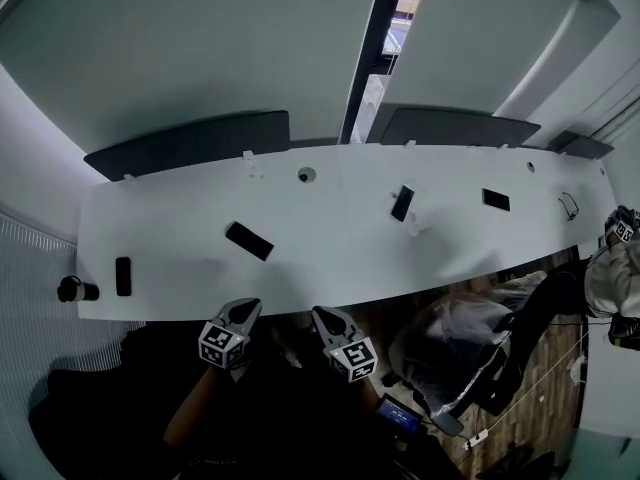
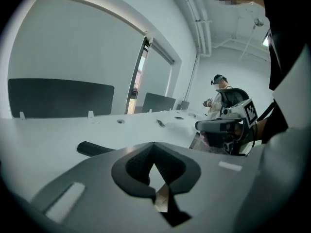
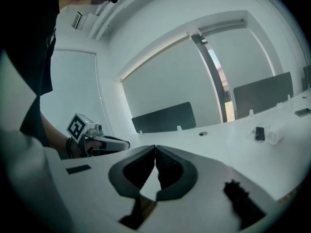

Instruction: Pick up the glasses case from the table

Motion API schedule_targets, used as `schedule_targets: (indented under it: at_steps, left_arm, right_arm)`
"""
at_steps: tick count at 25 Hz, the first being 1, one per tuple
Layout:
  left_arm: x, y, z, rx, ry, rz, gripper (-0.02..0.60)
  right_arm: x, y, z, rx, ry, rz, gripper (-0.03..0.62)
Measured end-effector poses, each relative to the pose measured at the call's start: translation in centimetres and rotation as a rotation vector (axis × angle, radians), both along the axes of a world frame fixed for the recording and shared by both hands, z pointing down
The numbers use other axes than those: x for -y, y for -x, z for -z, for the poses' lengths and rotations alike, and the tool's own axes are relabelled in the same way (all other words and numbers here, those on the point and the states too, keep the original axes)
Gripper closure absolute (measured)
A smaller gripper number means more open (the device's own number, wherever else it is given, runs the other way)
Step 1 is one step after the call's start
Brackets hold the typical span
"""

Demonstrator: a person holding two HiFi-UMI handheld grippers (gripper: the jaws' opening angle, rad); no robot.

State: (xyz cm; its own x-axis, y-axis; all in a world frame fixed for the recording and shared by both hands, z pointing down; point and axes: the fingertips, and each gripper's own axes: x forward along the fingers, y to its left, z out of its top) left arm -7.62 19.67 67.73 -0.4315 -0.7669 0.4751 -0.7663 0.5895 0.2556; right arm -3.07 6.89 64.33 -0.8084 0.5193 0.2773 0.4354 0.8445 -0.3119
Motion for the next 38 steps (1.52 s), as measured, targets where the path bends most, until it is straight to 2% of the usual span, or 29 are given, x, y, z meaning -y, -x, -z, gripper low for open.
schedule_targets:
  at_steps: [4, 8, 14, 17, 21, 23, 25, 26, 29, 31, 34, 38]
  left_arm:
    - [0.8, 3.0, -1.2, 0.051, 0.119, -0.042, 0.574]
    - [0.1, 5.9, -4.2, 0.08, 0.217, -0.089, 0.574]
    - [-0.4, 11.8, -8.0, 0.019, 0.269, -0.209, 0.574]
    - [0.2, 14.4, -8.5, 0.057, 0.334, -0.378, 0.574]
    - [-3.4, 16.7, -10.1, 0.155, 0.498, -0.567, 0.572]
    - [-3.1, 17.8, -11.9, 0.203, 0.566, -0.72, 0.571]
    - [-1.7, 18.9, -13.9, 0.253, 0.614, -0.886, 0.531]
    - [-2.0, 19.3, -14.6, 0.266, 0.641, -0.935, 0.531]
    - [-4.0, 19.9, -16.0, 0.271, 0.712, -0.981, 0.509]
    - [-3.6, 19.4, -17.4, 0.266, 0.739, -1.051, 0.473]
    - [-2.5, 18.8, -17.7, 0.251, 0.774, -1.173, 0.384]
    - [-0.4, 18.5, -17.2, 0.24, 0.781, -1.221, 0.241]
  right_arm:
    - [3.5, 0.9, -1.4, -0.032, -0.009, -0.02, 0.586]
    - [6.7, 1.2, -3.8, -0.095, -0.038, -0.103, 0.586]
    - [8.2, 1.5, -4.9, -0.147, -0.06, -0.243, 0.586]
    - [7.6, 2.6, -5.1, -0.159, -0.046, -0.32, 0.586]
    - [3.4, 5.0, -6.5, -0.168, -0.044, -0.263, 0.586]
    - [3.2, 5.2, -6.6, -0.17, -0.077, -0.298, 0.586]
    - [4.0, 4.8, -6.6, -0.182, -0.104, -0.375, 0.586]
    - [4.2, 4.6, -6.7, -0.189, -0.105, -0.395, 0.586]
    - [4.1, 3.3, -7.1, -0.207, -0.089, -0.414, 0.586]
    - [4.6, 1.5, -6.5, -0.214, -0.088, -0.445, 0.586]
    - [5.1, -0.4, -5.2, -0.217, -0.093, -0.502, 0.586]
    - [5.2, -1.6, -4.6, -0.221, -0.105, -0.543, 0.586]
